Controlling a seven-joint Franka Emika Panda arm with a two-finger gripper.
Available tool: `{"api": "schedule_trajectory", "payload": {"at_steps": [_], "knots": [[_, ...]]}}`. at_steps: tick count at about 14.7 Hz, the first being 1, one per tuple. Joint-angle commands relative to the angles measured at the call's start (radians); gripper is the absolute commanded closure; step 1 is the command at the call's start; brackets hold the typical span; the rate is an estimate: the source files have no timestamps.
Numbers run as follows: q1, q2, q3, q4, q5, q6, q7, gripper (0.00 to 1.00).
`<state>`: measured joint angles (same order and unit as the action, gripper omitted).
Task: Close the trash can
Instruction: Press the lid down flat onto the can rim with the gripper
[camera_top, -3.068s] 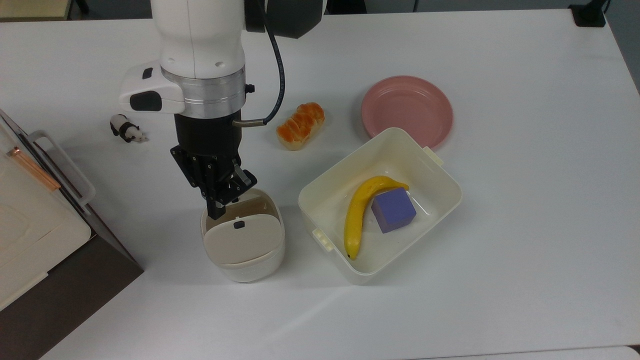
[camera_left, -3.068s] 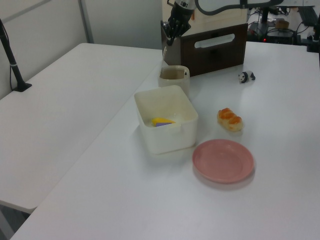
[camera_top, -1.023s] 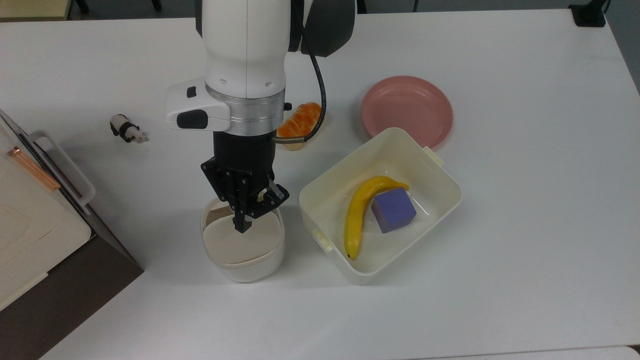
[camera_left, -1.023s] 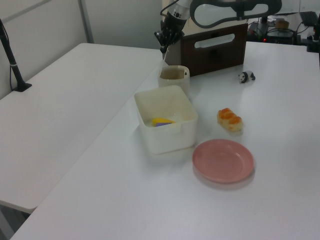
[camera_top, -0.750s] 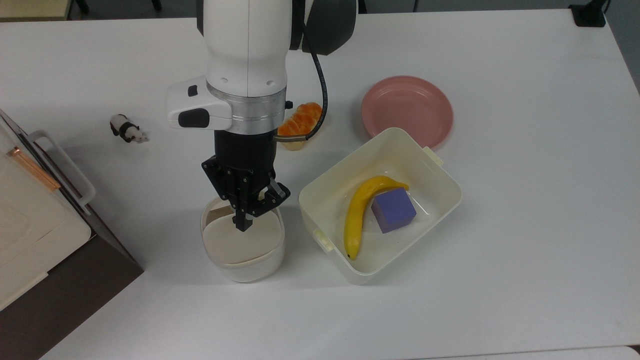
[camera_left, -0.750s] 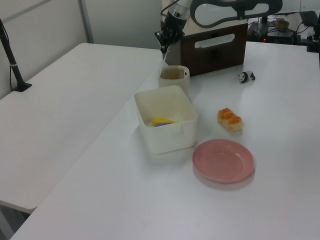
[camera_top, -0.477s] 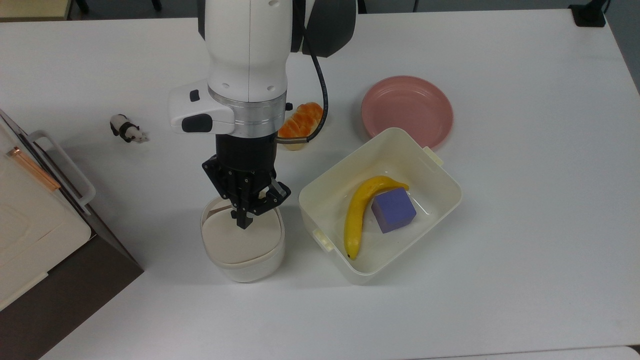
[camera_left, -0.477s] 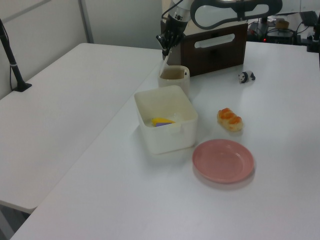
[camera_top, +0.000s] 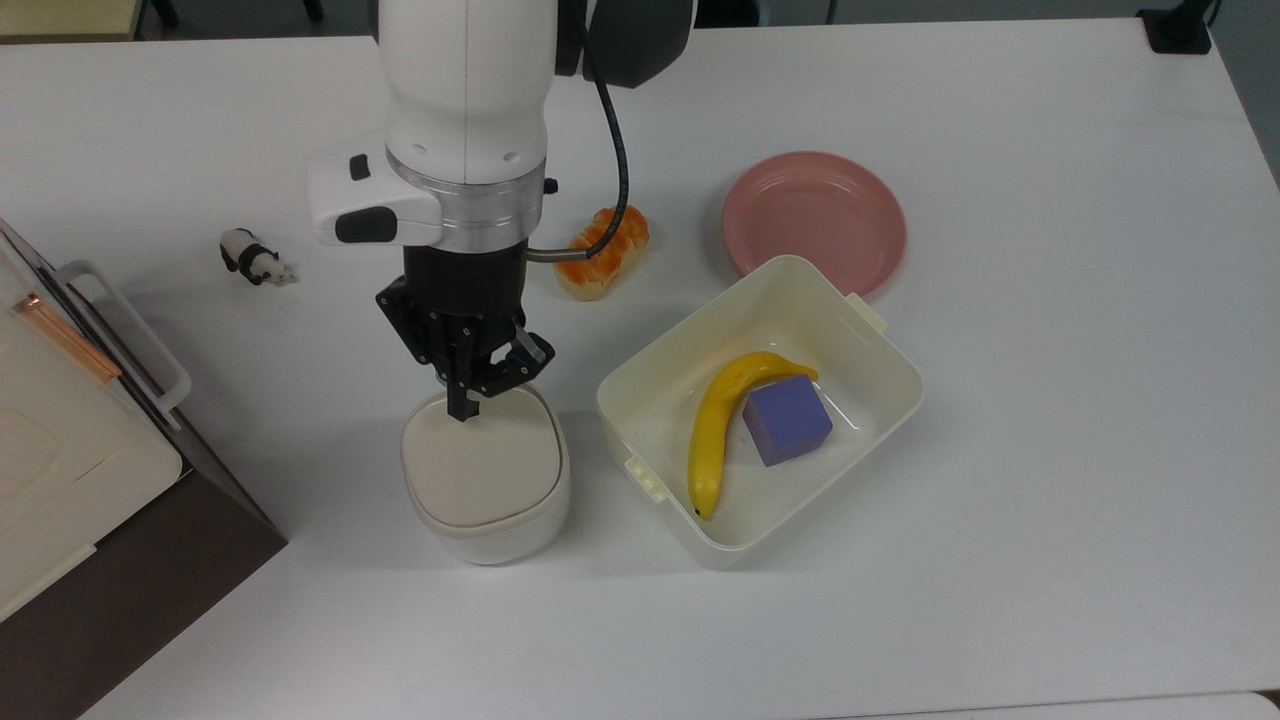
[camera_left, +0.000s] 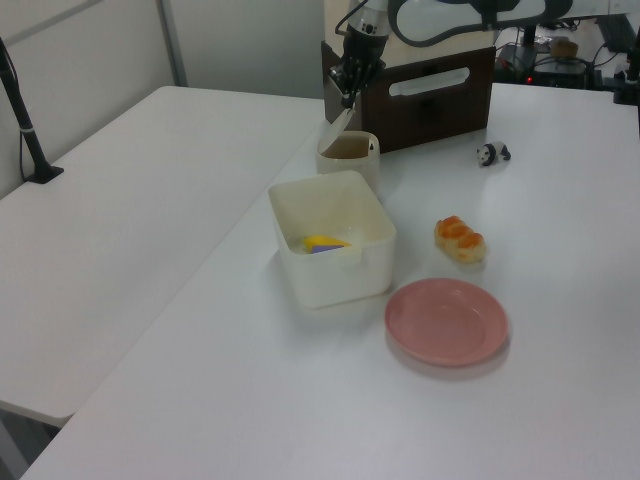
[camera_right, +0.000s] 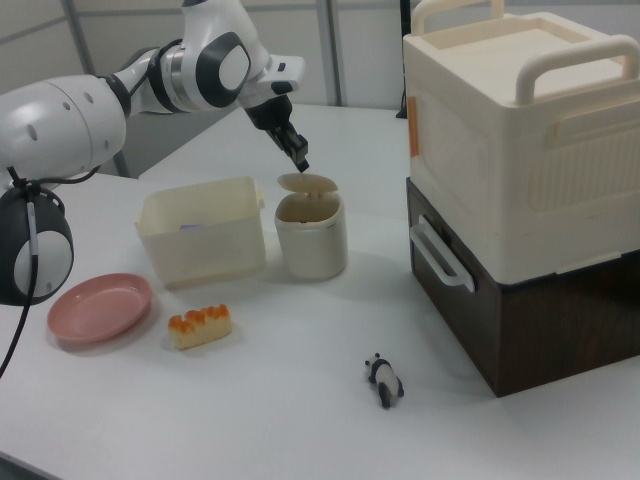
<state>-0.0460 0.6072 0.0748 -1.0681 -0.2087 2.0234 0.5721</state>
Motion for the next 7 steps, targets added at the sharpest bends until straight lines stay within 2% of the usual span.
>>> {"api": "schedule_trajectory", "payload": {"at_steps": [1,7], "knots": [[0.001,-0.060,-0.003,-0.107,-0.070,-0.015,-0.012,1.00],[0.009,-0.058,-0.001,-0.154,-0.118,-0.003,-0.008,1.00]]}}
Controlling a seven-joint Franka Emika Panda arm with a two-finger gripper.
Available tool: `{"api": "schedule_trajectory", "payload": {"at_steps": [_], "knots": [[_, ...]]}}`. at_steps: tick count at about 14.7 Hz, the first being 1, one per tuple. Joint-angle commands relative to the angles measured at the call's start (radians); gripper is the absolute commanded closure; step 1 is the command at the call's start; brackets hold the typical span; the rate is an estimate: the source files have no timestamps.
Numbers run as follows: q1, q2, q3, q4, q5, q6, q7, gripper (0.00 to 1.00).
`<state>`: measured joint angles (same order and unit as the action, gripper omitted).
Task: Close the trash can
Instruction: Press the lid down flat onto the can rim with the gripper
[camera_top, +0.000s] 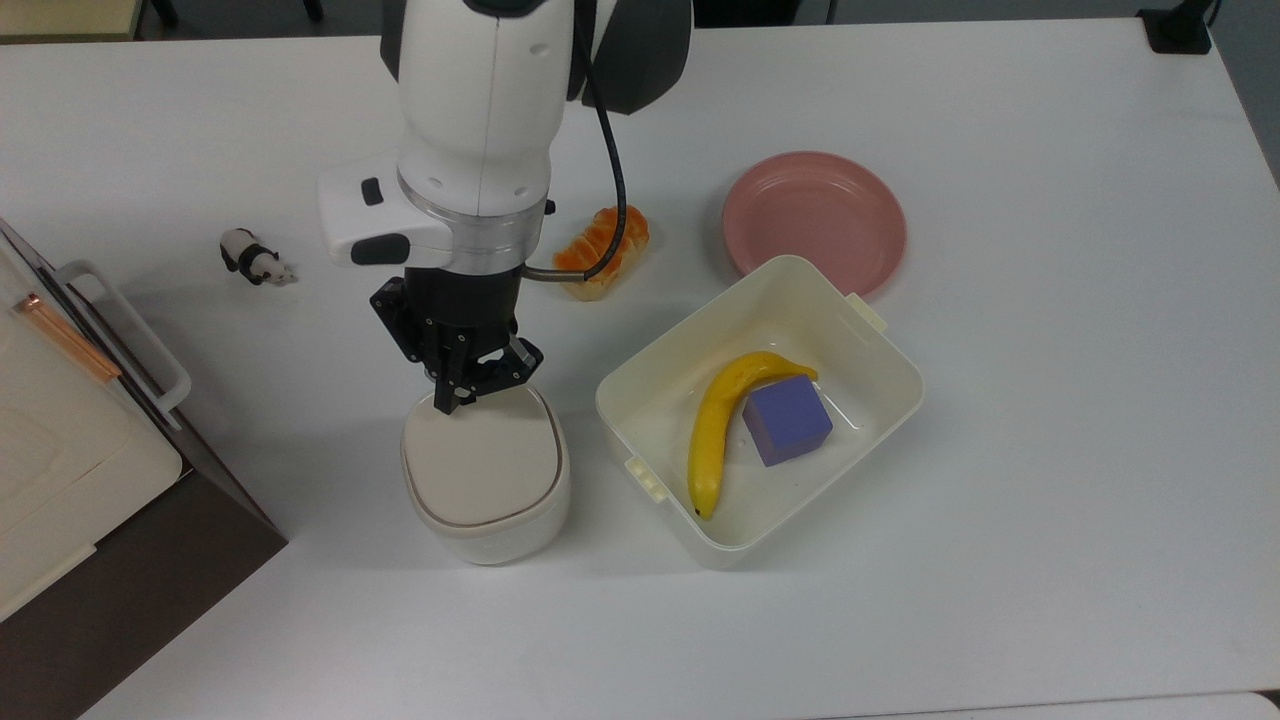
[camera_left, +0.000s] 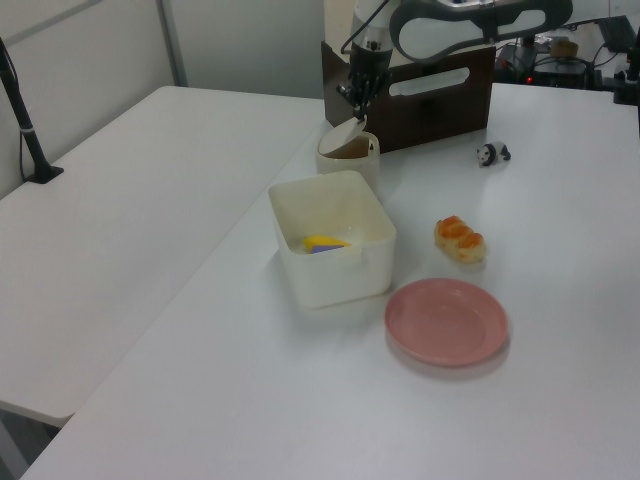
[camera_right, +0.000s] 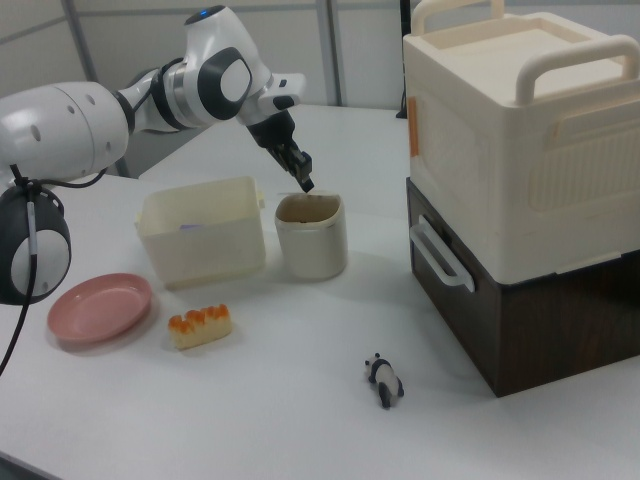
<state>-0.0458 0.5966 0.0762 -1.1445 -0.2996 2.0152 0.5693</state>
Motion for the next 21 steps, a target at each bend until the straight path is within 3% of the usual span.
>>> {"api": "schedule_trajectory", "payload": {"at_steps": [1,21], "knots": [[0.009,-0.047,-0.003,-0.084,-0.030,0.008,-0.005,1.00],[0.027,-0.046,0.007,-0.233,-0.179,0.086,0.096,1.00]]}}
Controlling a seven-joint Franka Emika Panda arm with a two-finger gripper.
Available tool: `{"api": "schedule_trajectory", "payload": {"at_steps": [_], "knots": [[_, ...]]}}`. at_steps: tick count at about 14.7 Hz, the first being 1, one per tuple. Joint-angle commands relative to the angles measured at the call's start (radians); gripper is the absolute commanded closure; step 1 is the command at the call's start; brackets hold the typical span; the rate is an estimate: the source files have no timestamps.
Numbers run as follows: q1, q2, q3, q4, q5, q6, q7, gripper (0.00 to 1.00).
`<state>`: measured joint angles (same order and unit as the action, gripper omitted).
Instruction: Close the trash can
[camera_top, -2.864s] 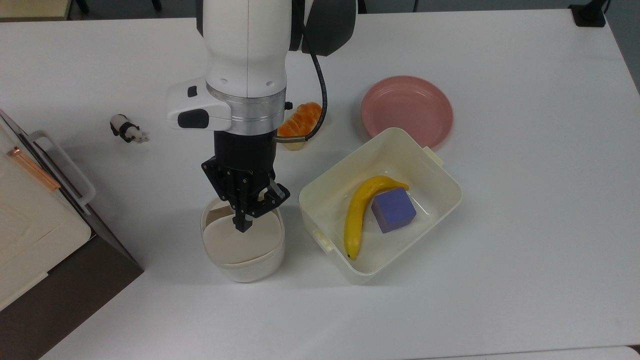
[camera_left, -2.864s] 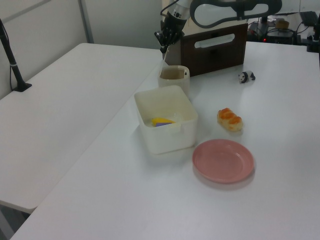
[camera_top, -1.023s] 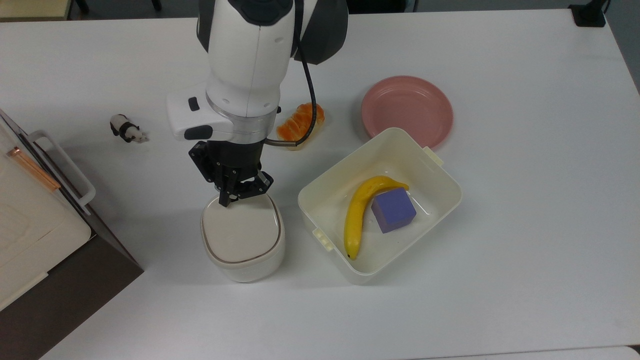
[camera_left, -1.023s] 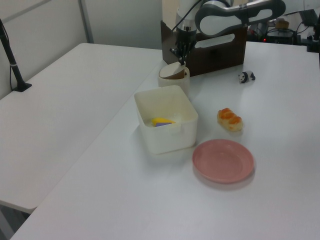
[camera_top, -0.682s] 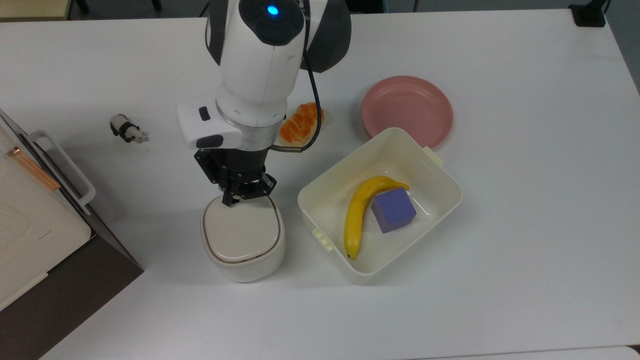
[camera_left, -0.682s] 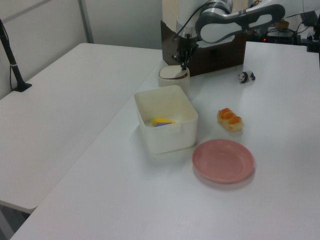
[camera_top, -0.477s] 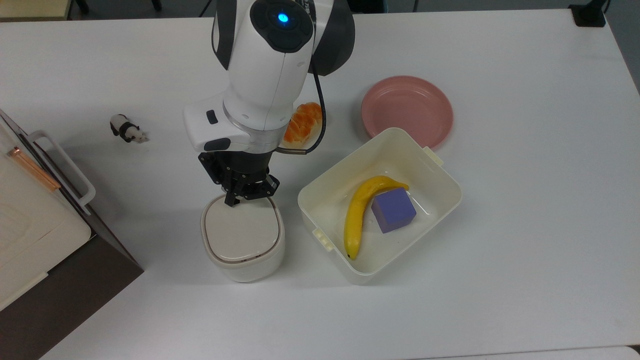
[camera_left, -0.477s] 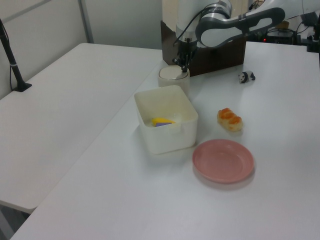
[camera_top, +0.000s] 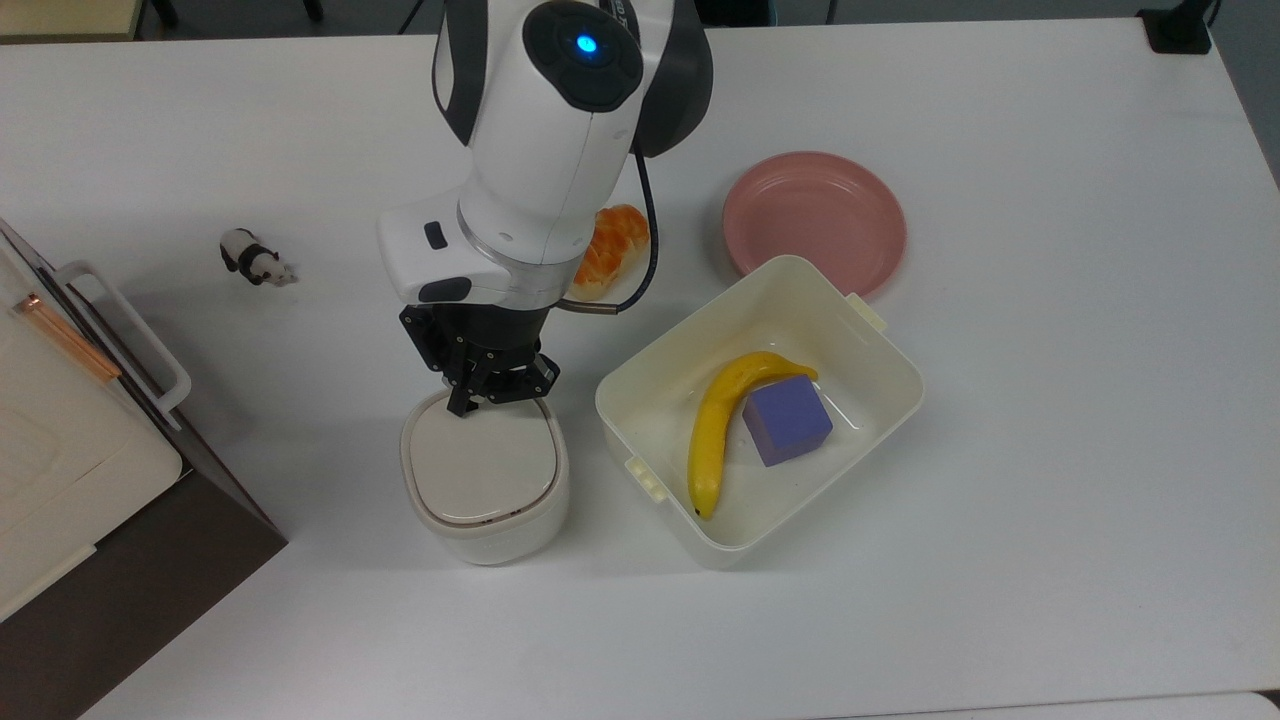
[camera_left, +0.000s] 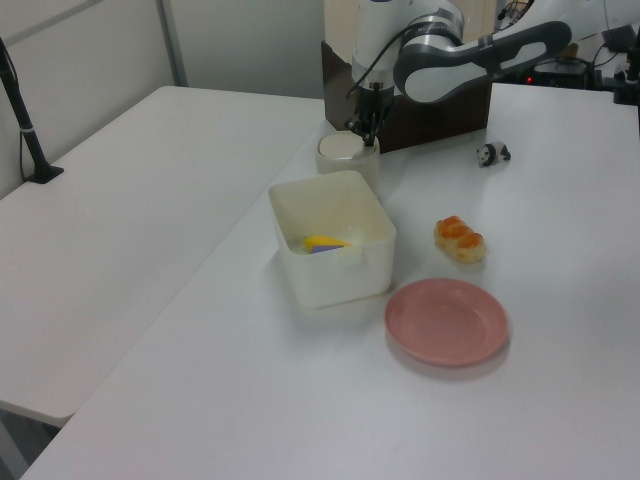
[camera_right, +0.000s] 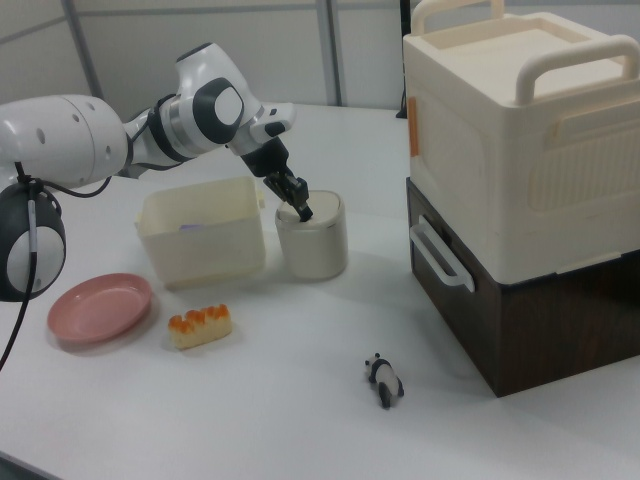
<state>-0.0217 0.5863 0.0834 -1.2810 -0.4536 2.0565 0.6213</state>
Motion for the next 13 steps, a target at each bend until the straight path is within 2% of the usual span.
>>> {"api": "schedule_trajectory", "payload": {"at_steps": [1,3,5,6,8,10,11,13], "knots": [[0.003,-0.036,-0.001,-0.106,-0.027,0.047,0.047,1.00],[0.005,-0.036,-0.001,-0.103,-0.033,0.048,0.052,1.00],[-0.004,-0.046,-0.001,-0.048,-0.016,0.045,0.054,1.00],[-0.015,-0.052,-0.005,-0.011,0.019,0.039,0.054,1.00],[-0.035,-0.071,-0.010,0.000,0.087,0.037,0.046,1.00],[-0.055,-0.089,-0.007,0.000,0.099,0.037,0.034,1.00],[-0.072,-0.118,-0.002,-0.006,0.122,0.033,-0.018,1.00],[-0.096,-0.163,-0.004,-0.006,0.301,-0.085,-0.266,1.00]]}}
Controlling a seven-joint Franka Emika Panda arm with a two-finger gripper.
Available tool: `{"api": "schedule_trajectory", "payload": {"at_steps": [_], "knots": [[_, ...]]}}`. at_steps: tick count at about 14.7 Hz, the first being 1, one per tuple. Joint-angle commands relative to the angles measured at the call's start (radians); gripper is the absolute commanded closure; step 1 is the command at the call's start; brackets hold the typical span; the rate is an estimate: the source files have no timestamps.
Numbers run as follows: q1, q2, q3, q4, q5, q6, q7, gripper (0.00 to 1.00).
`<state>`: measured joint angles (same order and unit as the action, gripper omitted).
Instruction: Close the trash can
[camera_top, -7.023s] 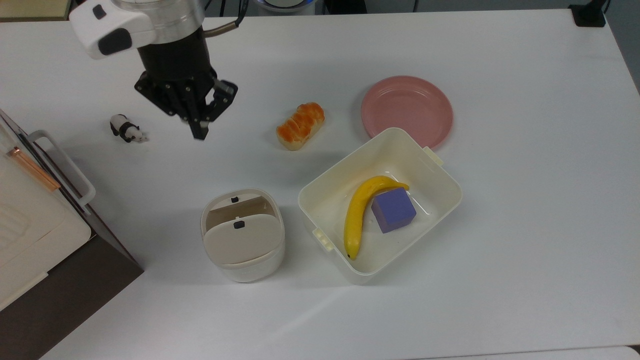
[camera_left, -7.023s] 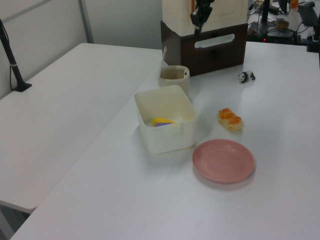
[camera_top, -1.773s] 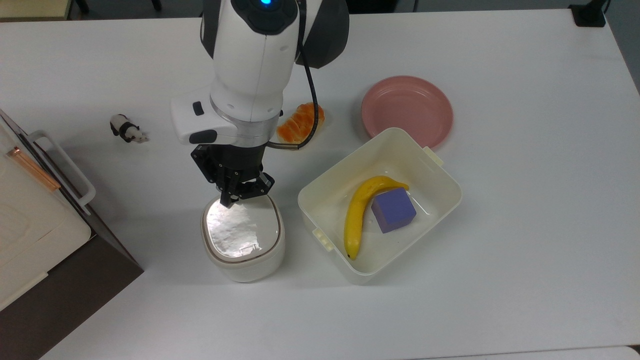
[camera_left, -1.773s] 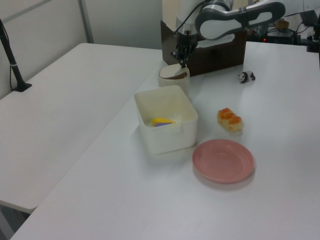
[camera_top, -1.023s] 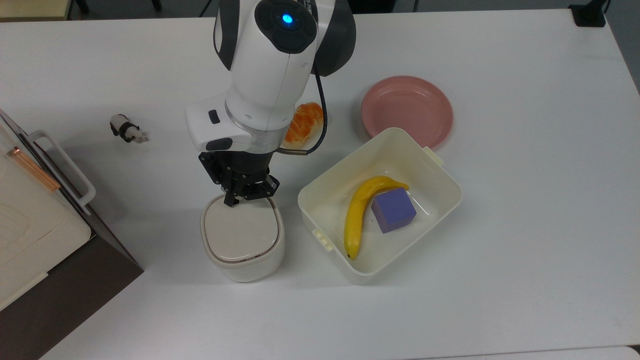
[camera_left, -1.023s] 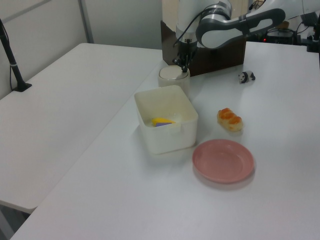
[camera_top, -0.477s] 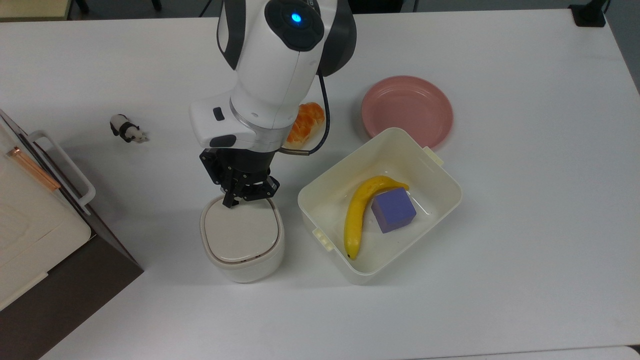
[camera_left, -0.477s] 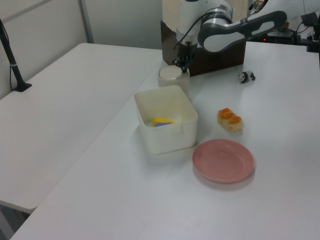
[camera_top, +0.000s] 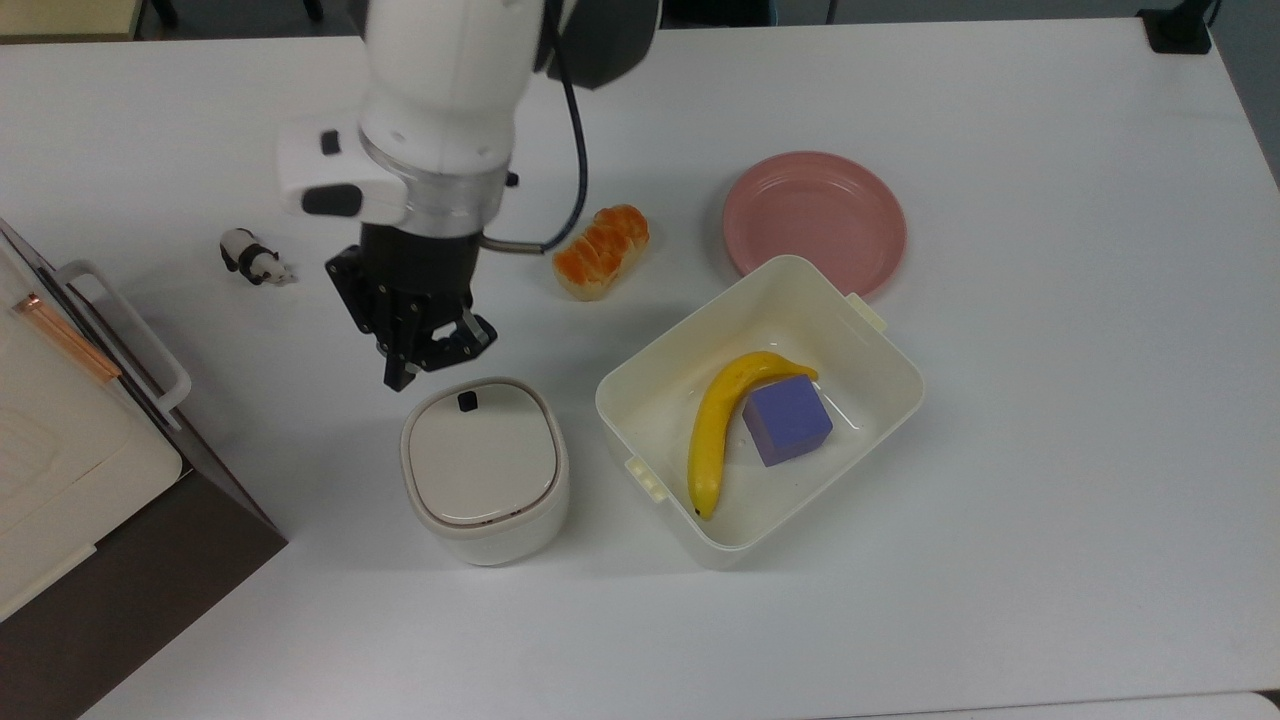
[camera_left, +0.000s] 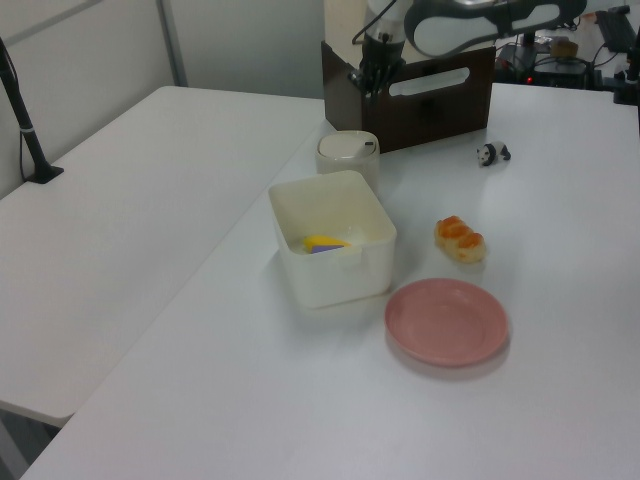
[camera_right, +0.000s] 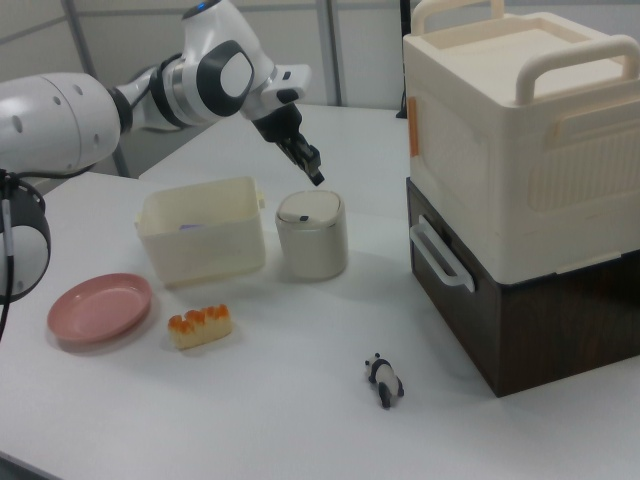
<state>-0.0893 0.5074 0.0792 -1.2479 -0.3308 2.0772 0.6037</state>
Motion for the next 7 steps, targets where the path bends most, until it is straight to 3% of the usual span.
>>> {"api": "schedule_trajectory", "payload": {"at_steps": [1,3,7], "knots": [[-0.038,-0.098,-0.007,-0.033,0.296,-0.215,-0.403,1.00],[-0.064,-0.144,-0.013,-0.019,0.381,-0.329,-0.545,1.00],[-0.084,-0.164,-0.027,0.025,0.444,-0.457,-0.608,1.00]]}}
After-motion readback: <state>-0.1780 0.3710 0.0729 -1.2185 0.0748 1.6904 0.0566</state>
